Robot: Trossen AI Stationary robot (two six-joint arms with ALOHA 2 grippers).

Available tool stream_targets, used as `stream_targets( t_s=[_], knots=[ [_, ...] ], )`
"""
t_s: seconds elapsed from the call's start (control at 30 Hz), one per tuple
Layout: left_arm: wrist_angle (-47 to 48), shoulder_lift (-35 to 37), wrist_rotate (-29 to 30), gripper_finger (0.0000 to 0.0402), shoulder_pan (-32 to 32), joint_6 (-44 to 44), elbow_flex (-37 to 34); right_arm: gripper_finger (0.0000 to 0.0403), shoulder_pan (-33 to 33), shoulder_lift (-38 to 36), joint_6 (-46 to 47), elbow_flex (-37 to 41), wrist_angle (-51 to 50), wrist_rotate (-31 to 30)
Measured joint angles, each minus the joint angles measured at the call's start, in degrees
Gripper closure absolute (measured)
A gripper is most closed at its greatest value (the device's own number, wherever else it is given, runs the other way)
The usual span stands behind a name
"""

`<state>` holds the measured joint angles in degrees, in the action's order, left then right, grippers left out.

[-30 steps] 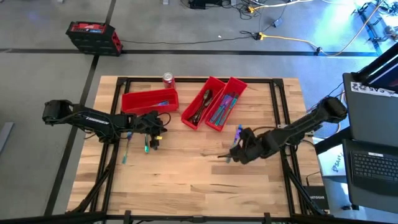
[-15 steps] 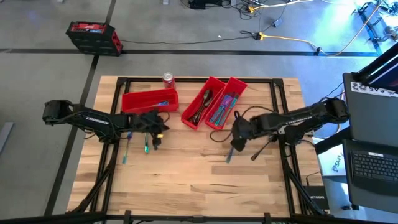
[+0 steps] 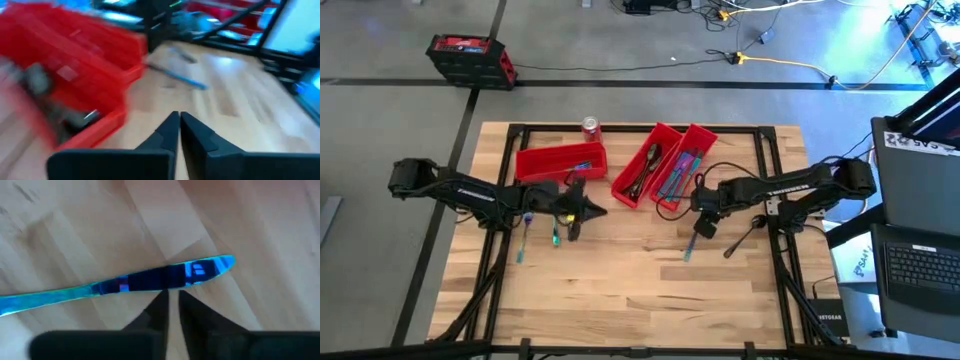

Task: Sort silverware
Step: Put the blue table knife into the right red bin

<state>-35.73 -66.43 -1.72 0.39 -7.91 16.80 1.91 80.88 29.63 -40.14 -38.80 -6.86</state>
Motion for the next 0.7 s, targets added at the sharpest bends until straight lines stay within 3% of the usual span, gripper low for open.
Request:
stream_targets(
  t_s=[0.13, 0.3, 0.7],
  knots=[
    [0.2, 0.0, 0.6, 0.0402, -5.4, 11.2, 1.6, 0.0392, 0.0, 0.4, 0.2, 2.2, 7.5, 0.0],
    [0.5, -0.1, 0.9, 0.0402, -9.4, 23.4, 2.8, 0.04, 0.0, 1.8, 0.2, 3.3, 9.2, 0.5],
    [1.6, -0.1, 2.6, 0.0402, -9.5, 21.4, 2.8, 0.0402, 0.0, 1.8, 0.7, 3.5, 8.3, -1.4]
  ],
)
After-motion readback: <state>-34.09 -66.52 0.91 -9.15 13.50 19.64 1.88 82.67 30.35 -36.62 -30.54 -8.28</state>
